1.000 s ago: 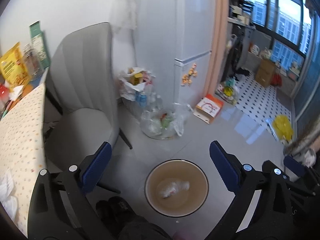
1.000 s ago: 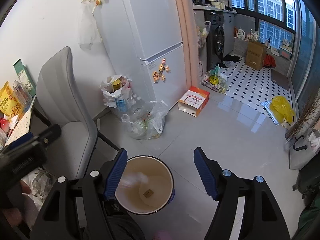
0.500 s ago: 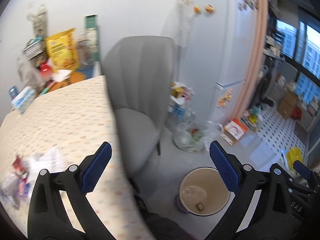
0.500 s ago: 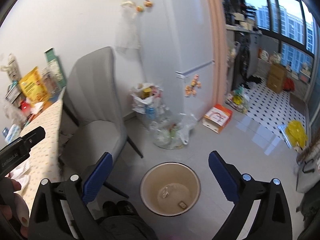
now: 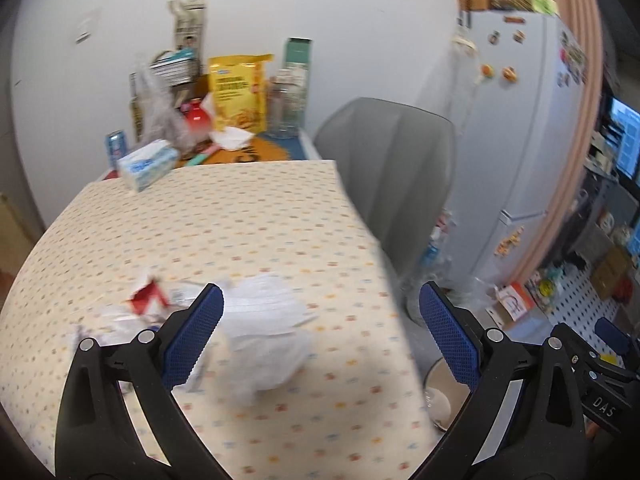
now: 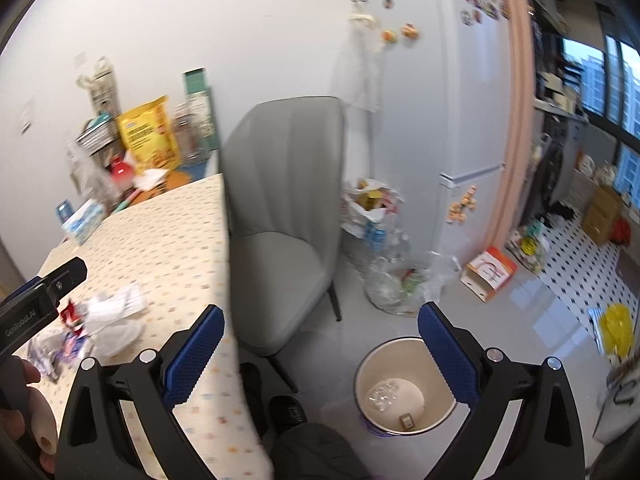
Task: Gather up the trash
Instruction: 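Return both tools to the table trash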
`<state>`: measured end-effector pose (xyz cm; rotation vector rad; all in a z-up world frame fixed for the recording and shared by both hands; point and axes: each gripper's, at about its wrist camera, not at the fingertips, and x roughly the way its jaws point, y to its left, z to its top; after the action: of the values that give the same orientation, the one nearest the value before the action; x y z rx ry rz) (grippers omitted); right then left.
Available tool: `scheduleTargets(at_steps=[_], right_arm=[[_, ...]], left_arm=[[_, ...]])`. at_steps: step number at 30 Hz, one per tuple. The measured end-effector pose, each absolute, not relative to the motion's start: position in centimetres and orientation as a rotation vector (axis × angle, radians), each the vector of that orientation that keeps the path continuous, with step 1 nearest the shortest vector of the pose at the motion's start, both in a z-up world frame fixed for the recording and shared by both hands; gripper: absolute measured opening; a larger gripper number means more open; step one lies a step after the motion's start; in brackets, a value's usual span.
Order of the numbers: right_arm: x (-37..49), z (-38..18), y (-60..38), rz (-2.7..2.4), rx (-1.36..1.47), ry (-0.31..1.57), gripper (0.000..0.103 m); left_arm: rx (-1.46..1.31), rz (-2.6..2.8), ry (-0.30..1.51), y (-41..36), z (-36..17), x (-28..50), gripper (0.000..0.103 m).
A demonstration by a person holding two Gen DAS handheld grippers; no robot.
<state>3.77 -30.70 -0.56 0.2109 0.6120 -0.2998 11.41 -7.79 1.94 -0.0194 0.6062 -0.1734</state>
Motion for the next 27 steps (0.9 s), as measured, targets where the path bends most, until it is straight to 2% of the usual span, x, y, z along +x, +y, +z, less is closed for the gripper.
scheduleTargets(at_steps=[12,27], right_arm=[[4.6,0.4,-21.6,-0.143,0.137,0.629,0.094],[5.3,-0.5,-14.6,-0.037,0.041,0.665,0.093]], left_arm=[[-0.094,0.007,0.588,2.4,1.6,8.5,0.097],[-0.153,0.158,0.634,10.4,-1.2,6.3,0.097]])
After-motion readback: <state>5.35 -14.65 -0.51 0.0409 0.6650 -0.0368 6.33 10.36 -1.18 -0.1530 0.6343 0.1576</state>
